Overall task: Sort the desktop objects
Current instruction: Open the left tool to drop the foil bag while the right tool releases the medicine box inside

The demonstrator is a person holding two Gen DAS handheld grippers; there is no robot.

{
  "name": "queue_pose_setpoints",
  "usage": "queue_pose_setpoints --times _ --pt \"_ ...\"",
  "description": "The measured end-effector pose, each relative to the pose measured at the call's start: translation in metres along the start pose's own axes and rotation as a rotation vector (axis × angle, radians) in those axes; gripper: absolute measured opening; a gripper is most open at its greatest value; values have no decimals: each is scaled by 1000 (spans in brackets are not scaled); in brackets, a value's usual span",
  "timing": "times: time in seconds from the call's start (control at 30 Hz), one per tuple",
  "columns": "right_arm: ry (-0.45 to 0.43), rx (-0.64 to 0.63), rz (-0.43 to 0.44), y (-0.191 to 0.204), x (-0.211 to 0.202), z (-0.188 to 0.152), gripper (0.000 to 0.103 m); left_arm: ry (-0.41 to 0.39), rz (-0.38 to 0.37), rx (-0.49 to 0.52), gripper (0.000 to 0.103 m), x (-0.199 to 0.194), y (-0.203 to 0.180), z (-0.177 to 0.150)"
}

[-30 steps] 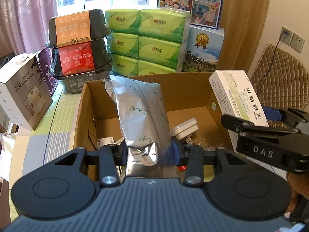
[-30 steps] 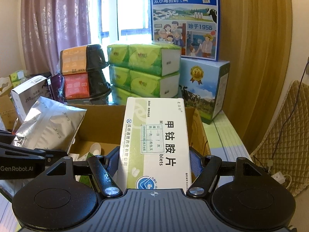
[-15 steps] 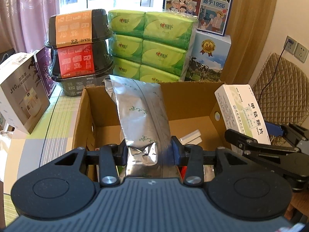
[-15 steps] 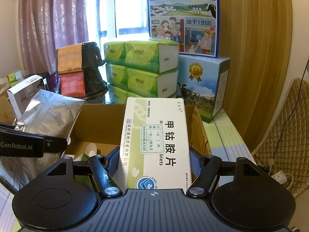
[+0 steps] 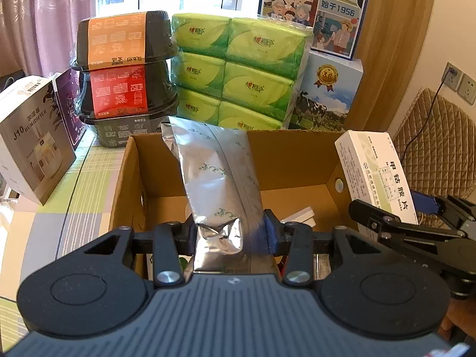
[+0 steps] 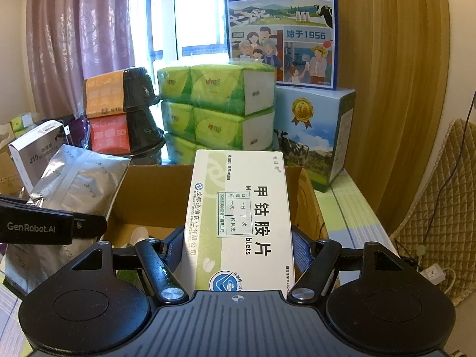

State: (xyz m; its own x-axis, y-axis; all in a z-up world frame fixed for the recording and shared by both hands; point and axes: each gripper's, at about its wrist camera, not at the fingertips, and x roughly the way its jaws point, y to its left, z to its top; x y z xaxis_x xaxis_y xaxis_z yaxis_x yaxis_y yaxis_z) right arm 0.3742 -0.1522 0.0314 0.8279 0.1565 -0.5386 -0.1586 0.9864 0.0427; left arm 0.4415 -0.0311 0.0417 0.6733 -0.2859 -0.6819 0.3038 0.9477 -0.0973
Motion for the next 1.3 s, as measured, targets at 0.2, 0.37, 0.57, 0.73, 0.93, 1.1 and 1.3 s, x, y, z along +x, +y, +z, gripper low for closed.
queue_pose_setpoints --times 0.2,0.37,0.57,0.73,0.93,1.1,1.3 --pt "2 -1 -4 -1 4 -1 68 -11 -2 -11 29 5 1 1" --pt "9 2 -7 -3 9 -3 68 -38 -8 -38 24 7 6 5" --pt "14 8 0 -3 13 -4 68 -41 12 -40 24 6 10 4" --pt "13 9 16 0 11 -4 68 -30 23 -34 24 6 12 1" --pt "11 15 23 2 11 -3 68 -17 27 -22 26 7 11 0" --pt "15 18 24 2 12 -4 68 -11 27 -15 27 8 9 -1" --pt "15 21 23 1 12 -4 68 -7 28 -12 27 8 9 -1"
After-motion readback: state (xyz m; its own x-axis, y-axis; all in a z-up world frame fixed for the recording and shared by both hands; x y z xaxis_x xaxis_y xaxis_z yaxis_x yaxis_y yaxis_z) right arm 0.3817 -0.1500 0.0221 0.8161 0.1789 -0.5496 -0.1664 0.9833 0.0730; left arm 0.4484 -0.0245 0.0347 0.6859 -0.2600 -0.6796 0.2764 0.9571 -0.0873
